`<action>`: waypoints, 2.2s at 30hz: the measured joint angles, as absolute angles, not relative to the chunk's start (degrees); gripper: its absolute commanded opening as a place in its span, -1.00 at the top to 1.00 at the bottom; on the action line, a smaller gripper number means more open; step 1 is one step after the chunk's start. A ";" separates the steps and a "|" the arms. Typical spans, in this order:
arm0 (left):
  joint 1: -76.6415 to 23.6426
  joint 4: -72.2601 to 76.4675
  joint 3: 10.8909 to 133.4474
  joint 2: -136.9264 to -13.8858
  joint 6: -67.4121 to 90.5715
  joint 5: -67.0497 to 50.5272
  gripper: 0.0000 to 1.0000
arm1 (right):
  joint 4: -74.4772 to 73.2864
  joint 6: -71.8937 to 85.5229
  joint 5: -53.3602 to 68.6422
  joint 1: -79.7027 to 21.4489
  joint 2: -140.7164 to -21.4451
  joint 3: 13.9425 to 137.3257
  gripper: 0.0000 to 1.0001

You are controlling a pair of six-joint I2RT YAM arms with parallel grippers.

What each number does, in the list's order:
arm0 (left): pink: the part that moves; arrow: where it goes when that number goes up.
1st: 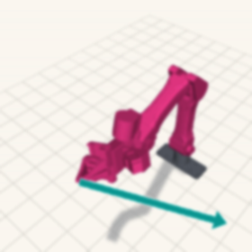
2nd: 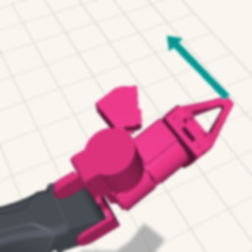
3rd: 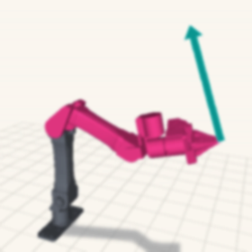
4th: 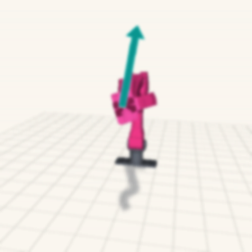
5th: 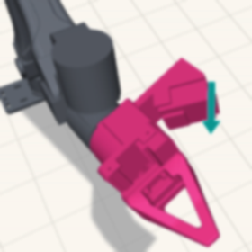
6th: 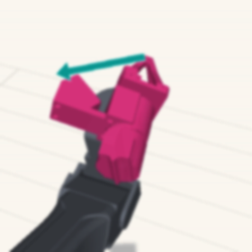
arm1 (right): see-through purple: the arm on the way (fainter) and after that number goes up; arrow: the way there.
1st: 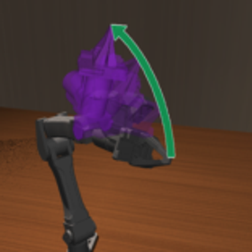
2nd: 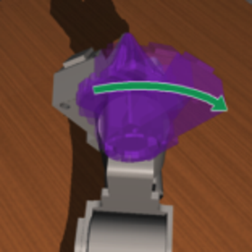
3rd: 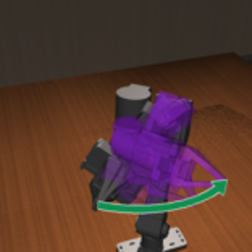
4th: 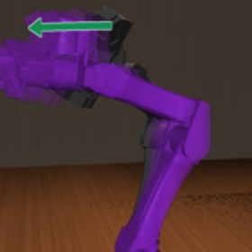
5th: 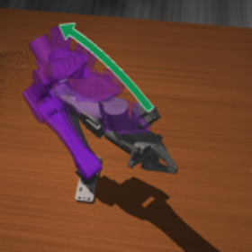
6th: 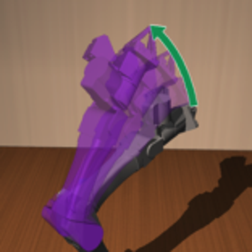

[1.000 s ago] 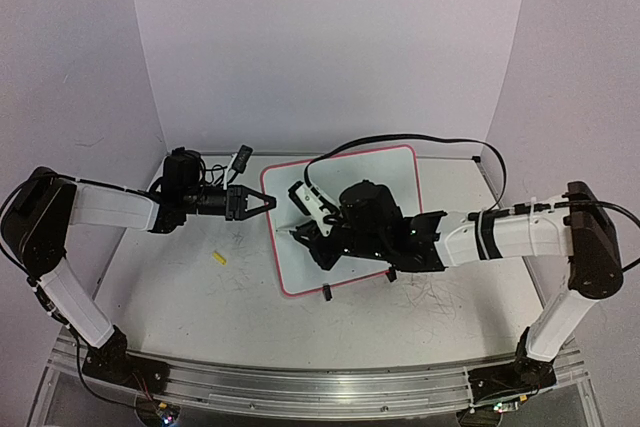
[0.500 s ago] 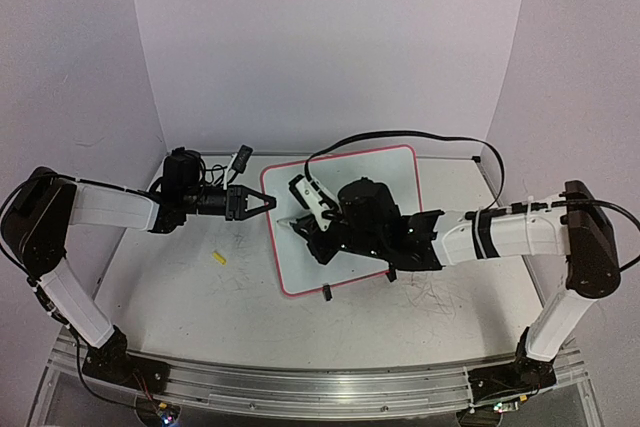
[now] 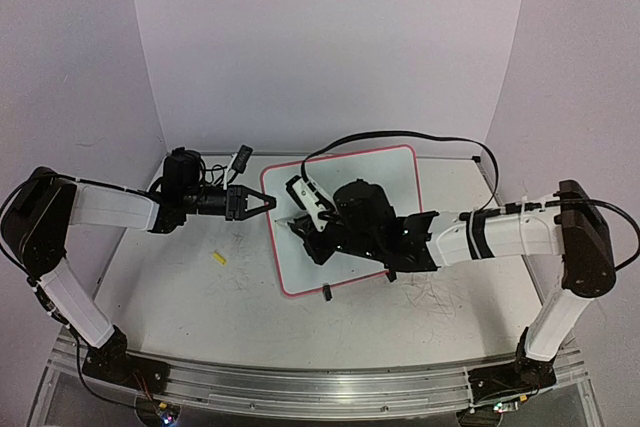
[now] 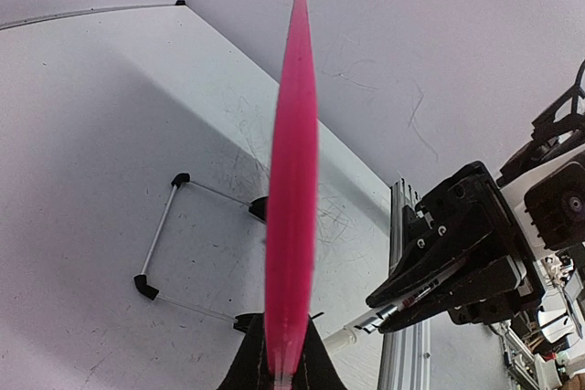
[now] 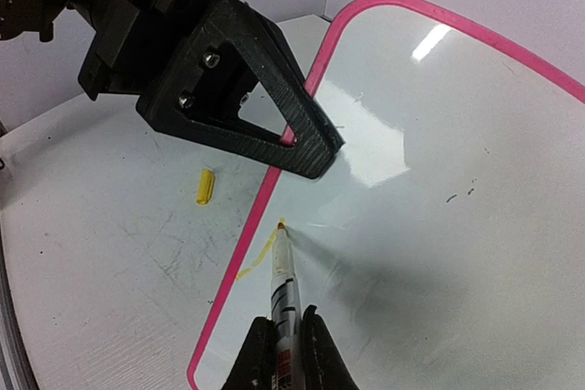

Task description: Write a sentence on the whiteboard

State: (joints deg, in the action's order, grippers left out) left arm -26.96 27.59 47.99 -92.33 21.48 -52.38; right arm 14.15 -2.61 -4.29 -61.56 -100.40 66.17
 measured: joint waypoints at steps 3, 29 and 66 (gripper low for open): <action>-26.96 27.59 47.99 -92.33 21.50 -52.36 1.00 | 14.19 -2.45 -5.07 -61.66 -100.40 66.17 1.00; -26.83 27.70 47.99 -92.64 21.52 -52.35 1.00 | 15.34 0.76 -8.14 -62.04 -98.98 62.67 1.00; -26.83 28.03 47.99 -92.66 21.56 -52.34 1.00 | 14.46 2.07 -4.98 -62.20 -100.82 64.36 1.00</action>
State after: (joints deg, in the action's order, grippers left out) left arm -26.83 28.03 47.99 -92.66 21.56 -52.34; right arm 14.46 2.07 -4.98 -62.20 -100.82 64.36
